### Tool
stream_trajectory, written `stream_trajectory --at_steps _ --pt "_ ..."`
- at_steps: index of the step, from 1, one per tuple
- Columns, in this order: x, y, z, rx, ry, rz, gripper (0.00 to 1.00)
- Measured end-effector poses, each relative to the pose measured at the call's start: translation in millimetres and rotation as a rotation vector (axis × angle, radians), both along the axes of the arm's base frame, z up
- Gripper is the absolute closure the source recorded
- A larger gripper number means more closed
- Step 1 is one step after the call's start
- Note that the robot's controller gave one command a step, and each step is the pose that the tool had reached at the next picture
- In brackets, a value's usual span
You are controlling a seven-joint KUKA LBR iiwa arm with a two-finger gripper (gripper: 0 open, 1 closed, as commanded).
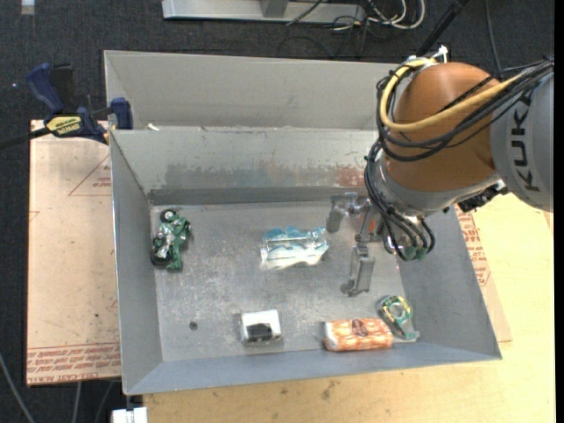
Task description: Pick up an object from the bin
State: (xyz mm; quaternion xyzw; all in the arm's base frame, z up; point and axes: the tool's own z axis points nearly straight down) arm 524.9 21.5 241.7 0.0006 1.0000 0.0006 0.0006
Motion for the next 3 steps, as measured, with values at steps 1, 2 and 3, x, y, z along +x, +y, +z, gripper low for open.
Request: stream_trajectory --at_steps 1,2,3 --pt "0.0 0 0 0.0 0.0 0.0 0.0" --pt "19.0 28 -29 -0.001 -0.004 0.055 0.0" --pt "39.2 60 -64 0.0 -0.003 0.086 0.0"
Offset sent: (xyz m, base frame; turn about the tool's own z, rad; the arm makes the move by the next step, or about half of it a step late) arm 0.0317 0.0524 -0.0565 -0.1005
